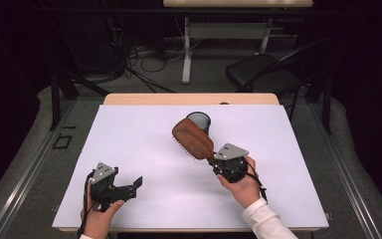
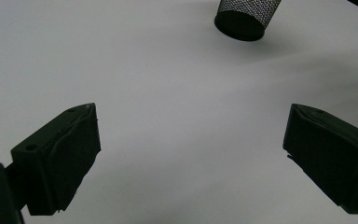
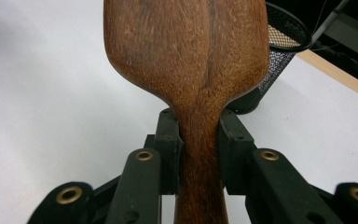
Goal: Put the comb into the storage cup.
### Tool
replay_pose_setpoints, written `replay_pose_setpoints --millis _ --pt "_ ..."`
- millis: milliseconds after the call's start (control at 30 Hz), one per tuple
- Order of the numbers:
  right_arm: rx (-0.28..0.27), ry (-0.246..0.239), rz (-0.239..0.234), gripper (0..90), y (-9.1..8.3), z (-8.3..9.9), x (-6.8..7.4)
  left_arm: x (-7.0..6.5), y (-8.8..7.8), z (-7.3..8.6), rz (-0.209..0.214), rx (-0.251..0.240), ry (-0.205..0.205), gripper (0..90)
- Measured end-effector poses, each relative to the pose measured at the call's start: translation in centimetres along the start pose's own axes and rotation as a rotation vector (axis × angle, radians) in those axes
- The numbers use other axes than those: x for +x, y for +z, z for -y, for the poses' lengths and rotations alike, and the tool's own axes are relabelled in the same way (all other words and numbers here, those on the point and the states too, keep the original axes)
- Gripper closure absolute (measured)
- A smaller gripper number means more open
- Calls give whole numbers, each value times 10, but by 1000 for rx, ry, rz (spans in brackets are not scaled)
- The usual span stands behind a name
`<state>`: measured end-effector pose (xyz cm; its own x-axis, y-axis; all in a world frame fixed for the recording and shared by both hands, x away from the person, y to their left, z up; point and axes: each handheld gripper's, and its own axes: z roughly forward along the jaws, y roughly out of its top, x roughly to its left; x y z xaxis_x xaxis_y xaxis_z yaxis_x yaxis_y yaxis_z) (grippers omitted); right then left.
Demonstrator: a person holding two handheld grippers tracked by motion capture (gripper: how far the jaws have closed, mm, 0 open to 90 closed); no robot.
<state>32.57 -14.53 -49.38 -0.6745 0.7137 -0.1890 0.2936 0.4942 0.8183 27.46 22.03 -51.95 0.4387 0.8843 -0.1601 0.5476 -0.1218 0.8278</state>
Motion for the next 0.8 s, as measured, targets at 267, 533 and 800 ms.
replay_pose_setpoints --millis 267,533,800 --pt "-30 9 4 725 2 -8 0 -1 1 0 -3 3 2 39" --pt "-74 1 -2 725 7 -23 5 0 0 0 -2 0 0 39" --pt "-109 -1 -11 725 8 -24 8 0 2 0 -8 5 5 39"
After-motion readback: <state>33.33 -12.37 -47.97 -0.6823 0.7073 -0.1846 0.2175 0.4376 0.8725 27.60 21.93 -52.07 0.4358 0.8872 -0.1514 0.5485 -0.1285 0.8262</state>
